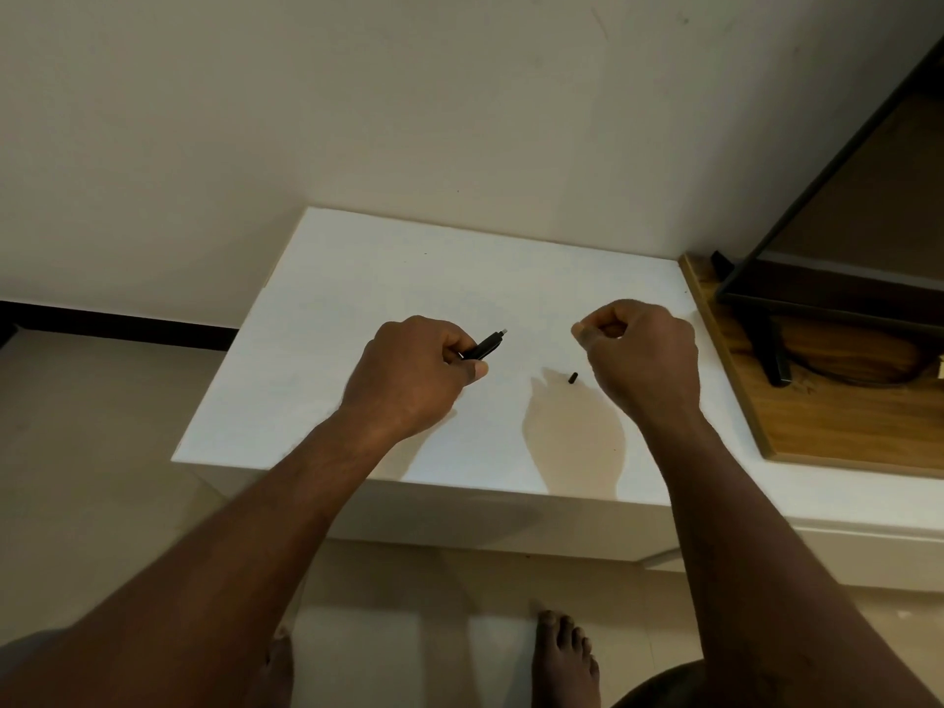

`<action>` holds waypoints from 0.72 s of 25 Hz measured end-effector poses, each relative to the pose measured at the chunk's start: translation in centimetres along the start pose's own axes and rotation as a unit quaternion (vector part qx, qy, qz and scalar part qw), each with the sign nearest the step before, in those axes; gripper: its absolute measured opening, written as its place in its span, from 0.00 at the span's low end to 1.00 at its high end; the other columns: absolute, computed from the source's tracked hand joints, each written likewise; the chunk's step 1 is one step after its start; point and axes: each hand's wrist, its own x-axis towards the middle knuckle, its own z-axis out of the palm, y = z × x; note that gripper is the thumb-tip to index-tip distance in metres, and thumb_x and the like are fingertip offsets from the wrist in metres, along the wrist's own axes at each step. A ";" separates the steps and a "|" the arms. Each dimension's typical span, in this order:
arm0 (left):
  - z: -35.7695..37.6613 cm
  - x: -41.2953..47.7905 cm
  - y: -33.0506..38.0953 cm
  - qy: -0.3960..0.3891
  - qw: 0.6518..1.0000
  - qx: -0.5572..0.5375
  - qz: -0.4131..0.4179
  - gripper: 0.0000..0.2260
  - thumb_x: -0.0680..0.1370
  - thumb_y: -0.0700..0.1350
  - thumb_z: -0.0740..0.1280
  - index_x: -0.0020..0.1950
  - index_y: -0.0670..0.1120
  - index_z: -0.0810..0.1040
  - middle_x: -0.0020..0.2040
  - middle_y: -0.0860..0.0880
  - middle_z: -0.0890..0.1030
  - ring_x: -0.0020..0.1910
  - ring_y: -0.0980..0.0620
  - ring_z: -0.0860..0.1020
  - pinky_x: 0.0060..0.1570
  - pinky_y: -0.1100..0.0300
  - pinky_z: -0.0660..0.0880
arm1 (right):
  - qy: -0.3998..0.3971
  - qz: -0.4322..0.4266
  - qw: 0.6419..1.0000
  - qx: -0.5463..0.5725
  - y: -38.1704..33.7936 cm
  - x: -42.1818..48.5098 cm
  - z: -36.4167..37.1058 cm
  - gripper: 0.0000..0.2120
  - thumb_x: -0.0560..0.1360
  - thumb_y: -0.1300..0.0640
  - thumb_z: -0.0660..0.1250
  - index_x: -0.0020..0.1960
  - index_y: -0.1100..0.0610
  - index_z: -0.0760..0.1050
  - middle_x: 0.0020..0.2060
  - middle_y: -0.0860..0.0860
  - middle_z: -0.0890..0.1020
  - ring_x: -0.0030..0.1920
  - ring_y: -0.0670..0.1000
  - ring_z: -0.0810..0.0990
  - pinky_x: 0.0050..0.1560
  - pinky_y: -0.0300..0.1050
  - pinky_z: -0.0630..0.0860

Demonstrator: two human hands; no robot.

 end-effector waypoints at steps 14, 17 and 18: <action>0.8 -0.5 0.5 -0.014 0.999 0.012 0.037 0.09 0.77 0.53 0.74 0.55 0.53 0.87 0.44 0.55 0.86 0.45 0.56 0.82 0.46 0.59 0.77 | -0.156 0.063 0.963 0.210 -3.1 -1.8 1.1 0.08 0.78 0.50 0.75 0.43 0.53 0.86 0.37 0.47 0.89 0.34 0.42 0.86 0.42 0.45 0.81; 0.8 -0.5 0.5 -0.015 0.999 0.011 0.033 0.08 0.77 0.53 0.74 0.54 0.54 0.87 0.44 0.55 0.86 0.45 0.56 0.82 0.44 0.59 0.76 | -0.157 0.063 0.964 0.207 -3.2 -1.8 1.2 0.08 0.78 0.52 0.75 0.43 0.55 0.85 0.36 0.49 0.88 0.32 0.42 0.85 0.42 0.44 0.80; 0.8 -0.5 0.5 -0.017 0.999 0.011 0.033 0.08 0.77 0.53 0.74 0.54 0.54 0.87 0.43 0.55 0.86 0.44 0.55 0.82 0.43 0.59 0.76 | -0.156 0.061 0.964 0.204 -3.2 -1.8 1.2 0.08 0.78 0.53 0.75 0.42 0.55 0.85 0.36 0.49 0.88 0.32 0.42 0.85 0.42 0.44 0.80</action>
